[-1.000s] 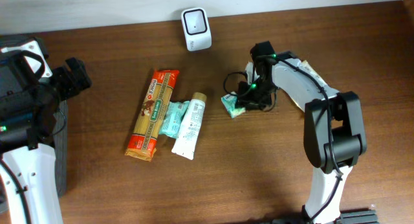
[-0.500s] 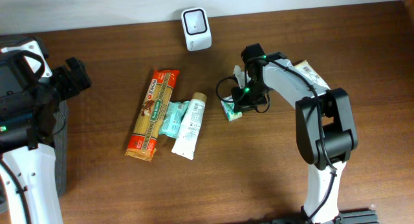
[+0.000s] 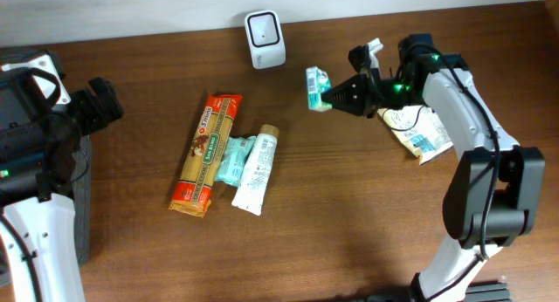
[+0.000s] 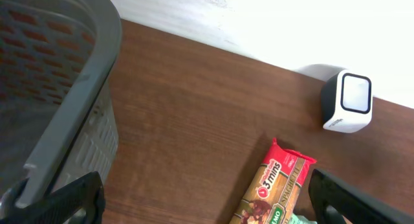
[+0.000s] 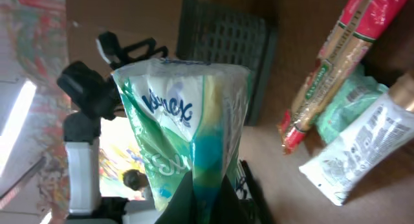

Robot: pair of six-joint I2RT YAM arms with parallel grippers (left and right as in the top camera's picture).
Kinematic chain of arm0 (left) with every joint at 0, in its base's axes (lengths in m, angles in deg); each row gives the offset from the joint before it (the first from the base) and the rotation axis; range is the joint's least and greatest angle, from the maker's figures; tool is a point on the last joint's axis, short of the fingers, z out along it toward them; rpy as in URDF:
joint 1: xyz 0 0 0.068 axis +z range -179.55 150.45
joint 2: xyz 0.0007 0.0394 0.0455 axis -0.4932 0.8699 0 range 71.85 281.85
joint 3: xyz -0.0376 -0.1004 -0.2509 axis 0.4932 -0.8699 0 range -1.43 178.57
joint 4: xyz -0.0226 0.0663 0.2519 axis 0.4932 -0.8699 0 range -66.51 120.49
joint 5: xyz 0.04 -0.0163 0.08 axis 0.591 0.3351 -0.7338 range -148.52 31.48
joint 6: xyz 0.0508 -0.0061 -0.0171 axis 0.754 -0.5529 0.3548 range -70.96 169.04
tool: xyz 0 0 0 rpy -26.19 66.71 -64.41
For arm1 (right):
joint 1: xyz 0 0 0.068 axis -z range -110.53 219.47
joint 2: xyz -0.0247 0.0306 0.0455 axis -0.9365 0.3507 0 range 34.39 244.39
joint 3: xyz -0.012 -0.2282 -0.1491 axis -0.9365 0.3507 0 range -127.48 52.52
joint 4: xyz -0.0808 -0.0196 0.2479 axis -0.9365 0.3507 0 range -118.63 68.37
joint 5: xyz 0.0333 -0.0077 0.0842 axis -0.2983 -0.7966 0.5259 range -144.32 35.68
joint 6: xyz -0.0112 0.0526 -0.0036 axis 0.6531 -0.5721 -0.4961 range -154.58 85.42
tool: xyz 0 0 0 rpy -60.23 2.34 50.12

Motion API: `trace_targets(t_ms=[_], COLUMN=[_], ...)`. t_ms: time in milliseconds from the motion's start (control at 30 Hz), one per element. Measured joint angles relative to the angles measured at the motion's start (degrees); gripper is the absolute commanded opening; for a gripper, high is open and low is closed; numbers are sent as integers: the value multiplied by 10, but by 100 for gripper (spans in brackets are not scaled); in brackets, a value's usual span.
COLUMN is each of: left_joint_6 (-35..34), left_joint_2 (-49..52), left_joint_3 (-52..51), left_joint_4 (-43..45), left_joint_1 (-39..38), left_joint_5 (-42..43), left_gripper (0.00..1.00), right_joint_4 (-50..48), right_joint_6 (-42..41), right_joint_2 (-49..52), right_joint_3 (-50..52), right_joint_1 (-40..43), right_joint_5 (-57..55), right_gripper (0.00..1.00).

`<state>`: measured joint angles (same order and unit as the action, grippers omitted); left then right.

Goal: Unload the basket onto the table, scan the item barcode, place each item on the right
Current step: 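Lift the tissue pack and hold it before the scanner window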

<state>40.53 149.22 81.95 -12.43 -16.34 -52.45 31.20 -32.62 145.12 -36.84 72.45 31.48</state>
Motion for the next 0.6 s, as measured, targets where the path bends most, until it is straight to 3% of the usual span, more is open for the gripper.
trace_targets(t_ms=[233, 333, 433, 500, 600], left_joint_6=[0, 0, 0, 0, 0], left_joint_2=[0, 0, 0, 0, 0], left_joint_3=[0, 0, 0, 0, 0], left_joint_4=[0, 0, 0, 0, -1], left_joint_1=[0, 0, 0, 0, 0], left_joint_5=[0, 0, 0, 0, 0], left_gripper=[99, 99, 99, 99, 99], right_joint_4=[-22, -38, -56, -135, -261], right_joint_6=[-49, -84, -123, -105, -44], right_joint_2=[-96, -98, -91, -91, -59], right_joint_3=[-61, -65, -155, -196, -207], right_joint_1=[-3, -68, -194, -268, -305], right_joint_5=[-43, -239, -596, -851, -1057], right_gripper=[4, 4, 4, 4, 4])
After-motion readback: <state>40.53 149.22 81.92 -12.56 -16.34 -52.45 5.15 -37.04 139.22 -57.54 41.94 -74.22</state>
